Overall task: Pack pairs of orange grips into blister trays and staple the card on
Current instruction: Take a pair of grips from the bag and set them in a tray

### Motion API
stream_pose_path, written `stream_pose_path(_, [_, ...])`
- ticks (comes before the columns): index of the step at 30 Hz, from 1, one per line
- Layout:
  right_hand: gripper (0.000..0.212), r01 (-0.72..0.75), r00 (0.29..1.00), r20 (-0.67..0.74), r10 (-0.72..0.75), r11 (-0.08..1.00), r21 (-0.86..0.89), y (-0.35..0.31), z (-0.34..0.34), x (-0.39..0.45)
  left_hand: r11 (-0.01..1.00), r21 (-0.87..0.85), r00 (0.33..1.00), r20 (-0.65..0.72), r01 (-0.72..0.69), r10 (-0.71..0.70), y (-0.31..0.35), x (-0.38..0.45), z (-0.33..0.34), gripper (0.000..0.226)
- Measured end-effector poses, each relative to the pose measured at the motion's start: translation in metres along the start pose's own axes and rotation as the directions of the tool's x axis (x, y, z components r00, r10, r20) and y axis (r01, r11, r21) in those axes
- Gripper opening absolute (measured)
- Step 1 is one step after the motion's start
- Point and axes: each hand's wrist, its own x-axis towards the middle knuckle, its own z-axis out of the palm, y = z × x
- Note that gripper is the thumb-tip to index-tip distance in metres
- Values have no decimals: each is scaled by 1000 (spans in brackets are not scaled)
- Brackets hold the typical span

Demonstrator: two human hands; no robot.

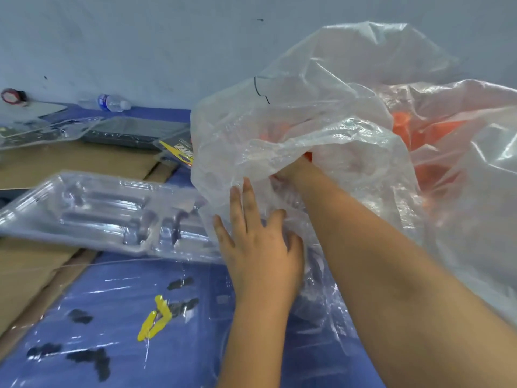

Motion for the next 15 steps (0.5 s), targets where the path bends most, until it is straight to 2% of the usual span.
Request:
stream_pose_path(5, [28,-44,999,11,49,961,-273,5,18,20,1000,13,999,36,11,-12,-1,3,3,36])
stream_pose_path(9, [19,-15,997,62,35,956,-294,2,18,24,1000,14,998,57,13,-14,-1,5,3,36])
stream_pose_path(14, [3,96,995,30,-93,891,-443,11,16,23,1000,-5,998,57,6,-6,-2,6,3,31])
stream_pose_path(15, [17,128,991,33,-129,857,-499,14,16,22,1000,-4,999,48,4,-3,-2,5,3,31])
